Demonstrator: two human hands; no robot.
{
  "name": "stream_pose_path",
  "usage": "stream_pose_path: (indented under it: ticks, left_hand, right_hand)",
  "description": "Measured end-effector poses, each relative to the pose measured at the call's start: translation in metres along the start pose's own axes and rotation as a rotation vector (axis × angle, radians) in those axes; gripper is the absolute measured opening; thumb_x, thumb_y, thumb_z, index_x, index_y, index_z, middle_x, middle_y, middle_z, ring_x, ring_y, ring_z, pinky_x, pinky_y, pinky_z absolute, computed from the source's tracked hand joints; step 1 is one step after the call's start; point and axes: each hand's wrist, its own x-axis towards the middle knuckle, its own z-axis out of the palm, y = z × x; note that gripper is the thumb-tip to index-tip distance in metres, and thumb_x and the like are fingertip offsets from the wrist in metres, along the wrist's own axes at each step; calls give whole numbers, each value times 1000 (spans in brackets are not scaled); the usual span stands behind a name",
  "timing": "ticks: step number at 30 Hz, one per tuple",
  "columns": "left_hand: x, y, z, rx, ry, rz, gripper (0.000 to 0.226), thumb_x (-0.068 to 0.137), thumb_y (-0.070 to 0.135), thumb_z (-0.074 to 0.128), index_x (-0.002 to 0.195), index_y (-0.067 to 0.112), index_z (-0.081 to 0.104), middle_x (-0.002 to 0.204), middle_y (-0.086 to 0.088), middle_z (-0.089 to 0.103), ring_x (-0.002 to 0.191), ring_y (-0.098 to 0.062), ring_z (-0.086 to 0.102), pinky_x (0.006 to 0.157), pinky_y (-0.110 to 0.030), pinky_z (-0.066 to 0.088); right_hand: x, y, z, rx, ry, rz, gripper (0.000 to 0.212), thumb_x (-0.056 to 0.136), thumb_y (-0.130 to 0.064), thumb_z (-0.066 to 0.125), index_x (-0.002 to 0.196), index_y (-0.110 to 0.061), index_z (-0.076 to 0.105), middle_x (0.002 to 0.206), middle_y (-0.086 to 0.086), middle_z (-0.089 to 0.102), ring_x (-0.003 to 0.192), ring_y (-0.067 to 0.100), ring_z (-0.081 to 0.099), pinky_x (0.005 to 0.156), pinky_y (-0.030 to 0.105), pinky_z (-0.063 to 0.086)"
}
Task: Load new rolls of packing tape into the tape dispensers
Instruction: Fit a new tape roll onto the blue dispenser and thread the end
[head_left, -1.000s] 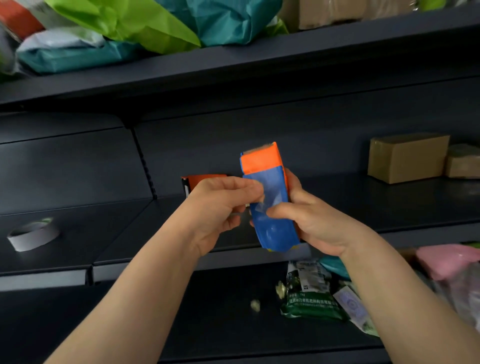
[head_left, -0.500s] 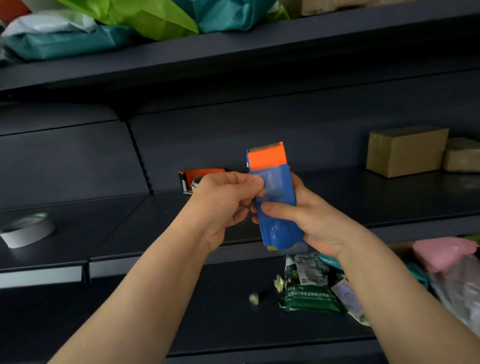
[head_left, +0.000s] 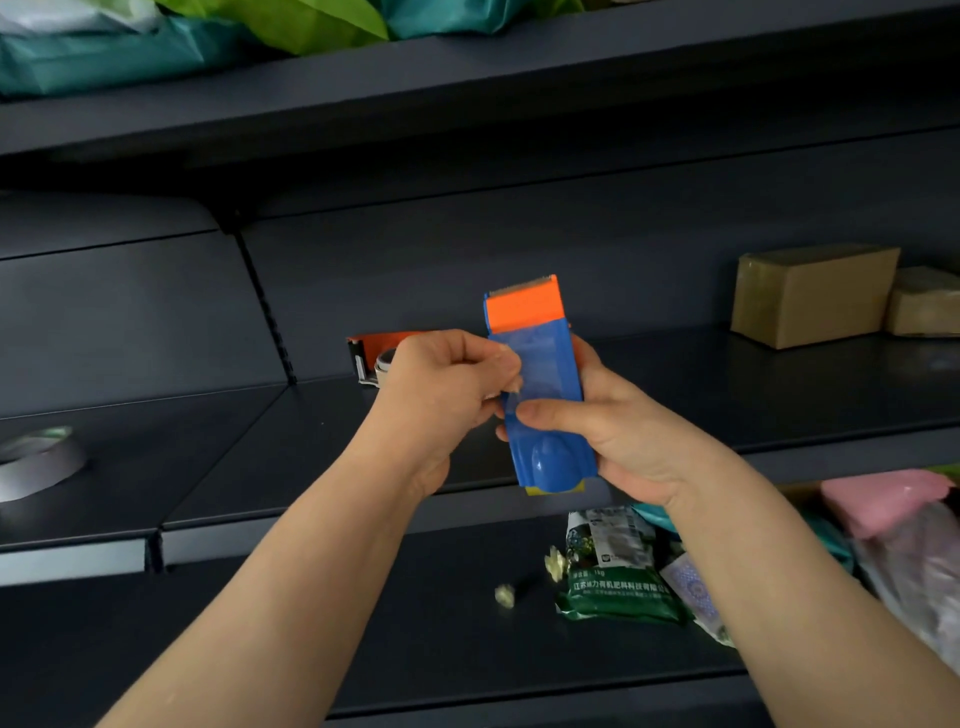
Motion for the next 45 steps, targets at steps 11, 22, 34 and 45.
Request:
stream_pose_path:
  ticks: [11, 22, 34, 45]
  left_hand:
    - [10, -2, -8, 89, -16, -9, 15, 91, 4, 61, 78, 9, 64, 73, -3, 65, 55, -3, 59, 52, -14, 49]
    - [13, 9, -11, 55, -145, -86, 14, 92, 14, 59, 81, 11, 67, 69, -2, 60, 50, -4, 51, 62, -25, 39]
    - [13, 11, -9, -16, -112, -81, 15, 91, 17, 62, 78, 13, 68, 57, 5, 51, 44, -1, 46, 55, -20, 40]
    - [10, 0, 2, 145, -24, 64, 16, 90, 6, 63, 79, -5, 64, 57, -6, 59, 35, -2, 47, 39, -14, 41]
  right_hand:
    - [6, -1, -1, -79, 12, 18, 70, 87, 7, 63, 140, -27, 32, 108, 7, 69, 92, 22, 72, 81, 32, 57]
    - [12, -1, 1, 194, 143, 83, 57, 79, -28, 67, 132, -16, 52, 93, 9, 74, 79, 29, 71, 79, 44, 58]
    - [9, 1, 1, 181, 111, 61, 44, 90, -14, 63, 132, -15, 52, 96, 11, 73, 83, 29, 71, 83, 43, 58]
    - [12, 0, 0, 268, 94, 100, 63, 84, -62, 49, 121, -15, 67, 107, 16, 73, 92, 31, 69, 98, 52, 51]
